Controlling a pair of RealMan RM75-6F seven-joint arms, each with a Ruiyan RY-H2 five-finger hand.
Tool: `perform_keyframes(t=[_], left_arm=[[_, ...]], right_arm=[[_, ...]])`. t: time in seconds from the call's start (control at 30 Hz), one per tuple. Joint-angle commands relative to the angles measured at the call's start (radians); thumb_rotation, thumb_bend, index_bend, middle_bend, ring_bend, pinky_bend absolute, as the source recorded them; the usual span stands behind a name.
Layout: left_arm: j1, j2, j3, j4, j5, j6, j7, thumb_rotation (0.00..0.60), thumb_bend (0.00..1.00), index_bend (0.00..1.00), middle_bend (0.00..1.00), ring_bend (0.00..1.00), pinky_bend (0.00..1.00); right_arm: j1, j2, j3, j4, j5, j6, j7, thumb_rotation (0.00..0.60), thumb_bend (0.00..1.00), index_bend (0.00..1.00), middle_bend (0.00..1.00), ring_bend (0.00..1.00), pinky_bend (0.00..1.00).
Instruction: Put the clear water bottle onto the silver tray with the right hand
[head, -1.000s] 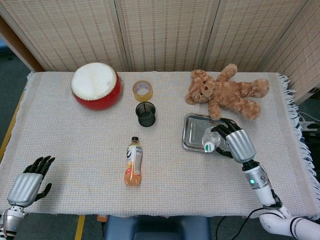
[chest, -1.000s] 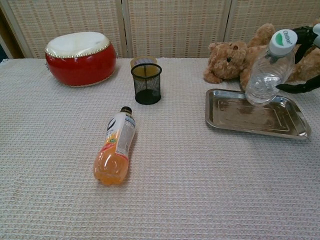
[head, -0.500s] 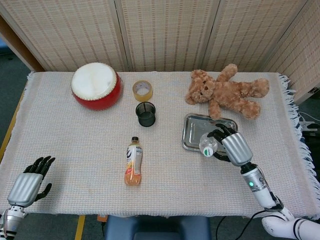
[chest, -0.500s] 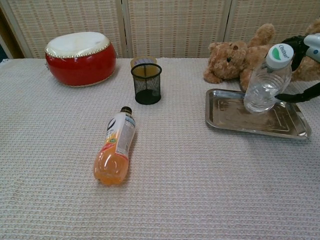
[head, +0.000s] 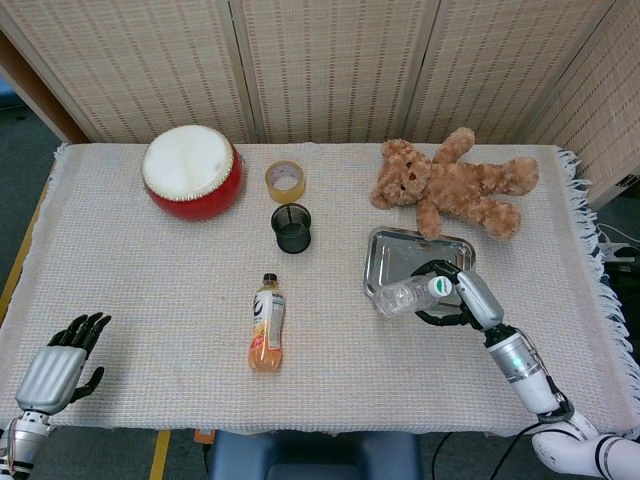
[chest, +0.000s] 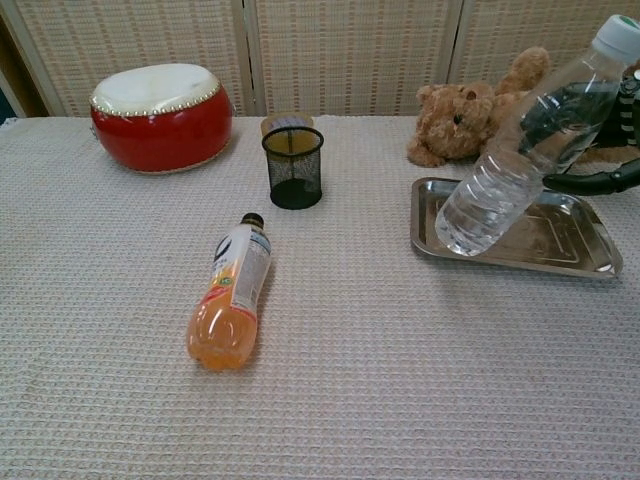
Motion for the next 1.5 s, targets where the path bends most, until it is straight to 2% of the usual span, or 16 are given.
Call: perform_keyframes(t=[0.03,0.23,0.33,0.47,0.63,0.73,0.87,1.03,1.23,1.33,1.5], left_arm=[[0.0,0.0,0.0,0.0,0.0,0.001,0.001,0.6,0.42,0.0,0.05,0.05,0.23],[-0.001,0.0,0.001,0.0,0.0,-0.003,0.002,0.6,0.42,0.0,0.05,0.05,0.23],[-0.002,0.0,0.002,0.0,0.0,-0.006,0.002,0.6,0.42,0.0,0.05,0.05,0.23],[-0.002,-0.001,0.002,-0.001,0.002,-0.003,0.004,0.6,0.42,0.0,0.05,0.05,0.23],[-0.004,-0.002,0.002,-0.001,-0.004,-0.011,0.008,0.6,0.42,0.0,0.05,0.05,0.23],[-0.005,-0.003,0.001,0.001,-0.006,-0.012,0.012,0.6,0.42,0.0,0.05,0.05,0.23],[-0.005,-0.003,0.0,-0.001,-0.009,-0.012,0.012,0.6,0.42,0.0,0.05,0.05,0.23],[-0.005,-0.003,0.003,-0.001,-0.004,-0.011,0.015,0.6,0.42,0.0,0.05,0.05,0.23],[-0.003,-0.001,0.003,-0.002,0.001,-0.004,0.011,0.6,0.42,0.0,0.05,0.05,0.23],[-0.003,-0.001,0.002,-0.002,-0.005,-0.008,0.012,0.6,0.42,0.0,0.05,0.05,0.23],[-0.007,-0.005,0.002,-0.002,-0.009,-0.017,0.024,0.6,0.42,0.0,0.05,0.05,0.23]], right_arm=[[0.018,0.015,0.019,-0.068,-0.019,0.014,-0.335,0.6,0.0,0.7,0.48,0.25,0.44],[0.014,0.067,0.042,-0.247,-0.127,0.143,-0.449,0.6,0.0,0.7,0.48,0.25,0.45],[0.003,0.075,0.033,-0.265,-0.138,0.162,-0.448,0.6,0.0,0.7,0.48,0.25,0.45],[0.001,0.06,0.021,-0.203,-0.097,0.123,-0.413,0.6,0.0,0.7,0.48,0.25,0.45],[0.006,0.005,0.012,-0.057,0.007,0.013,-0.318,0.6,0.0,0.7,0.48,0.25,0.45],[0.014,-0.02,0.006,0.004,0.031,-0.035,-0.263,0.6,0.0,0.7,0.48,0.25,0.46],[0.023,-0.017,0.004,-0.003,-0.007,-0.014,-0.241,0.6,0.0,0.69,0.48,0.25,0.46],[0.015,0.045,0.018,-0.136,-0.075,0.087,-0.274,0.6,0.0,0.69,0.48,0.25,0.46],[-0.012,0.08,0.031,-0.183,-0.081,0.152,-0.271,0.6,0.0,0.69,0.48,0.25,0.46],[-0.027,0.082,0.045,-0.128,0.0,0.12,-0.237,0.6,0.0,0.69,0.48,0.25,0.46],[-0.019,0.032,0.037,0.019,0.054,0.037,-0.174,0.6,0.0,0.68,0.48,0.25,0.46]])
